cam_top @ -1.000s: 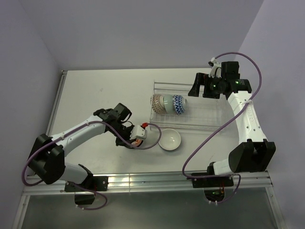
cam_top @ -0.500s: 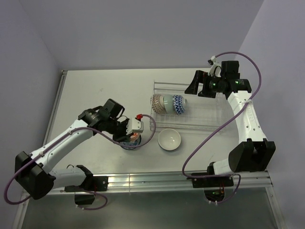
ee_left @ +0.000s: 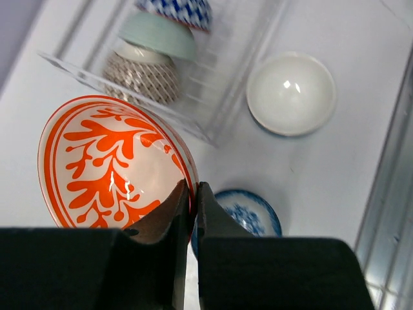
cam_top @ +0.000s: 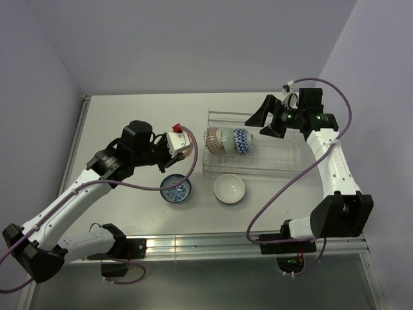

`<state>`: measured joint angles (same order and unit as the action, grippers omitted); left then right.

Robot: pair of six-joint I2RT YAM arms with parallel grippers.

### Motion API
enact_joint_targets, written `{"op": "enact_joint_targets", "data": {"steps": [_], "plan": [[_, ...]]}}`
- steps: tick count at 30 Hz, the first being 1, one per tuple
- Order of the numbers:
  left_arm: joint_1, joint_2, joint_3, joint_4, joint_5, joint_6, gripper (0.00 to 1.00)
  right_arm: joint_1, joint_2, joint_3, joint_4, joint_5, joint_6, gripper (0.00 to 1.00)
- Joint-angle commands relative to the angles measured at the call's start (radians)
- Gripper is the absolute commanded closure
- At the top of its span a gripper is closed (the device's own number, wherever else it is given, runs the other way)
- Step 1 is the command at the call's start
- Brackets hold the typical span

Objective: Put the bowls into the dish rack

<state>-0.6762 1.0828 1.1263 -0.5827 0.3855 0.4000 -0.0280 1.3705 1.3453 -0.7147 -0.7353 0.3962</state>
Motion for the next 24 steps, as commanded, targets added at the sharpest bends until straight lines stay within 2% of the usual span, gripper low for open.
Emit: {"op": "enact_joint_targets", "data": {"steps": [1, 4, 11, 24], "plan": [[-0.025, 0.025, 0.073, 0.236, -0.066, -0.038, 1.0, 0.023, -0.074, 0.003, 0.095, -0.041, 0.052, 0.0], [-0.069, 0.075, 0.087, 0.297, -0.111, -0.012, 1.0, 0.091, -0.079, -0.003, 0.107, -0.021, 0.079, 0.0], [-0.144, 0.177, 0.139, 0.369, -0.168, 0.003, 1.0, 0.129, -0.062, -0.002, 0.127, -0.09, 0.177, 0.0], [-0.21, 0.273, 0.211, 0.44, -0.226, 0.002, 1.0, 0.257, 0.024, 0.041, 0.118, -0.068, 0.17, 0.0]]}}
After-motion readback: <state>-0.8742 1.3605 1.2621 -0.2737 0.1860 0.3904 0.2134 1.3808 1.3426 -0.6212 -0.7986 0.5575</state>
